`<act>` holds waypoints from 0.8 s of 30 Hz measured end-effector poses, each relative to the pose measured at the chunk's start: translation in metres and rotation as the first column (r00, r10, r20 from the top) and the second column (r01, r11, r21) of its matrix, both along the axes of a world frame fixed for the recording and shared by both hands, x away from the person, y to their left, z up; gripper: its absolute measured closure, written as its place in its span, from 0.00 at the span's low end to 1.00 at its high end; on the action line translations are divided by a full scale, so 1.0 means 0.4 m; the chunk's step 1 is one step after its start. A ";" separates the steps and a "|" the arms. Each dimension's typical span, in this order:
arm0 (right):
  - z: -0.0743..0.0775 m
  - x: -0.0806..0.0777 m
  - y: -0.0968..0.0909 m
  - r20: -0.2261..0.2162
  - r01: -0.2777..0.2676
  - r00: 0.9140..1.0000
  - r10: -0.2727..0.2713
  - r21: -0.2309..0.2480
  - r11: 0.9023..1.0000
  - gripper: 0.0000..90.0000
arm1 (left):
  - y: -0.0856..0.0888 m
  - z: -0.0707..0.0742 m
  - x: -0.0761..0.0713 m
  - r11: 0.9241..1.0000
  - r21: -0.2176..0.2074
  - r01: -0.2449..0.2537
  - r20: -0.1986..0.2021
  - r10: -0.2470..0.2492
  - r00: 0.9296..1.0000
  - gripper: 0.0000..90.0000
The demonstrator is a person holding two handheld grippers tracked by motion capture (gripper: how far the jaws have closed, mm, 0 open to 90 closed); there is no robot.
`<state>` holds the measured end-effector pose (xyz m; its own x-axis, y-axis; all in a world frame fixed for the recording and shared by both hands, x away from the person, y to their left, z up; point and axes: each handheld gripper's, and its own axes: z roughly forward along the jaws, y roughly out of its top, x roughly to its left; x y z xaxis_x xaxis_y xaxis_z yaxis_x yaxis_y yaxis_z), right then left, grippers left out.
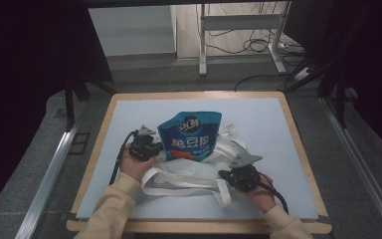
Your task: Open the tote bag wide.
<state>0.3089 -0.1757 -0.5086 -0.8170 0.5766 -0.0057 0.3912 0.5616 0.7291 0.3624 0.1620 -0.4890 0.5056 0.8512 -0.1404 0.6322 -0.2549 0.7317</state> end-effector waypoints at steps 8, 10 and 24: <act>-0.019 -0.015 0.004 0.005 -0.006 1.000 0.006 -0.031 1.000 0.99 | 0.003 -0.006 0.013 1.000 -0.024 -0.008 -0.012 0.007 1.000 1.00; -0.015 -0.012 0.003 0.007 -0.003 1.000 0.003 -0.020 1.000 0.99 | 0.004 -0.001 0.005 1.000 -0.026 -0.004 -0.001 0.004 1.000 1.00; 0.108 0.035 -0.039 0.067 0.071 0.995 -0.079 0.114 0.991 0.99 | 0.038 0.063 -0.108 0.999 -0.027 0.030 0.092 -0.028 0.995 0.99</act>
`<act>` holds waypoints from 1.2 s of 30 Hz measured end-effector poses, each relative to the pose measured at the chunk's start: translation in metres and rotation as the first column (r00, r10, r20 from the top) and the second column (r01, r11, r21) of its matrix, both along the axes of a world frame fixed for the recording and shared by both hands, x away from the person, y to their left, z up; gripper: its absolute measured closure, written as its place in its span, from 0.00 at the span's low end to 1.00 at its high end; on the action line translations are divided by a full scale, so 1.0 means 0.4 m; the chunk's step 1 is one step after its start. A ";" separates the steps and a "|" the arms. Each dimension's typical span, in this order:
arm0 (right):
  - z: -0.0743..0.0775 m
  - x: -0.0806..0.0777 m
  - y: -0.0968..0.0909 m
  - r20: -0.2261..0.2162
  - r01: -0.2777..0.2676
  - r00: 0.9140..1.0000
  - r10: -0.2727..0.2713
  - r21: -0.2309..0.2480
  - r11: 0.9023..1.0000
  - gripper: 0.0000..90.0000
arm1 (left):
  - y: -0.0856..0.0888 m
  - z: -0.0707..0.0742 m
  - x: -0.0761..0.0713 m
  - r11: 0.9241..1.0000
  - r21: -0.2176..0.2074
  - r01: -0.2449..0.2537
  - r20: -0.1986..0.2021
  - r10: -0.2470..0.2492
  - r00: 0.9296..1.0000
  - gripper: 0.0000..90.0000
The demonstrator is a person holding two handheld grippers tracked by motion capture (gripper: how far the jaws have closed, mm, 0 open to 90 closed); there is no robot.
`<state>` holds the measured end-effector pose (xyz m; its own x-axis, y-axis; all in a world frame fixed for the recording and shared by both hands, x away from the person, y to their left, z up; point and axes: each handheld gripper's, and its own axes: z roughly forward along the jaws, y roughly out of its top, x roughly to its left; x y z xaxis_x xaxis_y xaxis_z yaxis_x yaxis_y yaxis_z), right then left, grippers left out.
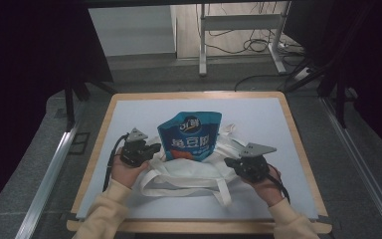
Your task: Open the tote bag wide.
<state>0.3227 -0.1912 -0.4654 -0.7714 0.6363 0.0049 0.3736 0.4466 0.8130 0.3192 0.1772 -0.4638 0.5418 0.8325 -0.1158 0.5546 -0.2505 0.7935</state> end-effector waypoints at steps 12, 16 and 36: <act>0.021 0.109 0.022 0.012 0.070 0.997 -0.070 -0.050 0.996 0.99 | -0.001 0.010 -0.079 0.995 -0.031 0.092 0.005 -0.092 0.996 1.00; 0.005 0.132 0.023 -0.017 0.072 0.997 -0.073 -0.067 0.995 0.99 | -0.025 -0.010 -0.086 0.991 -0.012 0.132 -0.039 -0.133 0.990 1.00; -0.049 0.211 0.018 -0.071 0.123 0.989 -0.131 -0.115 0.986 0.99 | -0.072 -0.101 -0.081 0.980 0.051 0.191 -0.166 -0.180 0.970 1.00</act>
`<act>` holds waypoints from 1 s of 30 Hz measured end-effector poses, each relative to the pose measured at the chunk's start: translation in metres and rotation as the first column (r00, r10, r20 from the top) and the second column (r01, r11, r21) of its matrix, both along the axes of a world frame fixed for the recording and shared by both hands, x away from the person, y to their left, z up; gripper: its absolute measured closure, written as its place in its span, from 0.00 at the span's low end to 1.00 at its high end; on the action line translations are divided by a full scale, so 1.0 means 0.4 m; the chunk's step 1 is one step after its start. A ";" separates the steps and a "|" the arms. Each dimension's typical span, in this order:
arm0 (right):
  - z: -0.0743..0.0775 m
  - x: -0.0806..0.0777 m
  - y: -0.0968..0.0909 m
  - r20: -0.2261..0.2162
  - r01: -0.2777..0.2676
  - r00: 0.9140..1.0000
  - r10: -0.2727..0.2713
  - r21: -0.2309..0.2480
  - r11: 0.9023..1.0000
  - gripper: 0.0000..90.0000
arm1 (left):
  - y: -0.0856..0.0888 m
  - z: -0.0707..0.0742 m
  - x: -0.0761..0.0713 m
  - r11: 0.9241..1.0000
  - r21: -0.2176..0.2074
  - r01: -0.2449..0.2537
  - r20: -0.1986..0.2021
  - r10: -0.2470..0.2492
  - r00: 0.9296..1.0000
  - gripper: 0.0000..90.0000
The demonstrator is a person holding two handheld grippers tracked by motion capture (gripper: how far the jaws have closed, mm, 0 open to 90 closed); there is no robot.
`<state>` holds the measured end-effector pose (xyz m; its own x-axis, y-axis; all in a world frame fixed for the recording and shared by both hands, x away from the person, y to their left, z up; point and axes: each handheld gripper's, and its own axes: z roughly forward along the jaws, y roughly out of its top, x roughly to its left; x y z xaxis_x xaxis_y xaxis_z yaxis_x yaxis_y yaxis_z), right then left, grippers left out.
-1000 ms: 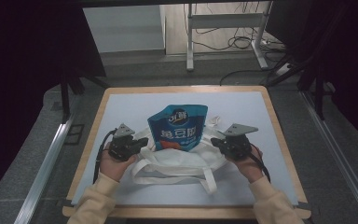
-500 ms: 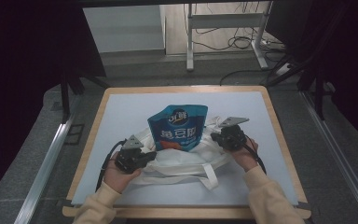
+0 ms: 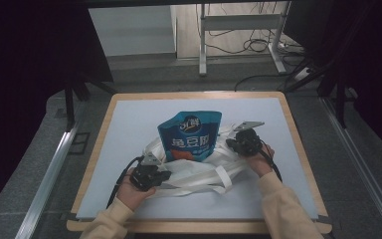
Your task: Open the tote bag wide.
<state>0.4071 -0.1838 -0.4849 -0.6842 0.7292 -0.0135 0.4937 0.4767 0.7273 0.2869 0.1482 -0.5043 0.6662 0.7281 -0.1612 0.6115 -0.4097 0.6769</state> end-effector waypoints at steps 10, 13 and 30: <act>-0.012 0.014 -0.004 -0.013 0.007 1.000 -0.007 0.010 1.000 0.99 | -0.010 -0.013 0.002 1.000 0.016 0.016 -0.009 -0.016 1.000 1.00; -0.013 0.016 -0.002 -0.016 0.008 1.000 -0.008 0.007 1.000 0.99 | -0.011 -0.018 -0.001 1.000 0.018 0.017 -0.014 -0.016 1.000 1.00; 0.045 -0.038 -0.020 0.074 -0.023 0.997 0.017 0.085 0.996 0.99 | 0.026 0.048 -0.025 0.994 -0.105 -0.029 0.107 0.041 0.993 0.98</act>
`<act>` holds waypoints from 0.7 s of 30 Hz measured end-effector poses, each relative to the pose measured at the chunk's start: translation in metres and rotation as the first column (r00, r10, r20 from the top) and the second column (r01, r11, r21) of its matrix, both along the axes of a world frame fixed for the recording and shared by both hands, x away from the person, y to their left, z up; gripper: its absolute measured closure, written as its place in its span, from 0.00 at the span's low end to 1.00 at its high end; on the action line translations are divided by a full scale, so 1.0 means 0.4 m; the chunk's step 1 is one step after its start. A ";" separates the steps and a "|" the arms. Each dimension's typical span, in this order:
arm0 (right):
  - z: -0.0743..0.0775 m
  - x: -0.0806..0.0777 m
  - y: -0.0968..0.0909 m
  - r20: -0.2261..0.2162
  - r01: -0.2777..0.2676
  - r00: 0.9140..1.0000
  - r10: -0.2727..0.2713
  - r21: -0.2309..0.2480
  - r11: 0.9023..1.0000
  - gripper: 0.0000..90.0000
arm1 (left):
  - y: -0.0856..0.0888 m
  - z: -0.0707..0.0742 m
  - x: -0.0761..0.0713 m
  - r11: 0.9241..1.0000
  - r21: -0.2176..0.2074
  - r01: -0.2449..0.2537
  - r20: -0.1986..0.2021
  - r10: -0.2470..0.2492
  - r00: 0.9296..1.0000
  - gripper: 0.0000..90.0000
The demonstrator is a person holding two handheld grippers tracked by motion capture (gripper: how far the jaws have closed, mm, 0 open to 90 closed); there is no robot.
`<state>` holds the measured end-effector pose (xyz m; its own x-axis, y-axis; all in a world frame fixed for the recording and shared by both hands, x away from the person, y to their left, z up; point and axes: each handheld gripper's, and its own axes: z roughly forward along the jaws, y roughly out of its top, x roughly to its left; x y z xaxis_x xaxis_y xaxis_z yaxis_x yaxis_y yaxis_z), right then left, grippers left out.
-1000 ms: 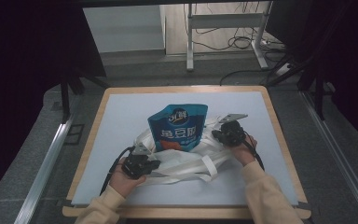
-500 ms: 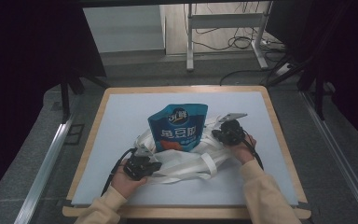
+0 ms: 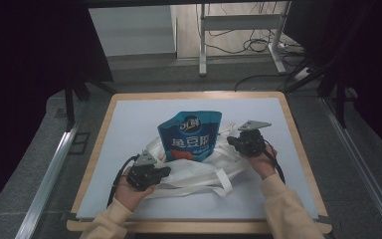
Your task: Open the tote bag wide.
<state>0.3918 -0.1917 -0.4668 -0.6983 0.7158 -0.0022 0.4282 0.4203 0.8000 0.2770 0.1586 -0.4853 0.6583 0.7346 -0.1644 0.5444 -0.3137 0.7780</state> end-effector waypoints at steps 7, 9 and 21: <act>0.041 -0.060 -0.026 0.052 -0.028 0.998 0.026 0.033 0.999 0.99 | 0.041 0.036 -0.010 0.998 -0.035 -0.044 0.050 0.045 0.998 0.97; 0.047 -0.085 -0.051 0.065 -0.027 0.998 0.023 0.052 0.998 0.99 | 0.067 0.038 -0.008 0.996 -0.048 -0.074 0.052 0.077 0.996 0.97; 0.031 -0.163 -0.159 0.088 -0.017 0.996 0.007 0.109 0.994 0.79 | 0.160 0.007 -0.020 0.979 -0.079 -0.188 0.031 0.190 0.981 0.96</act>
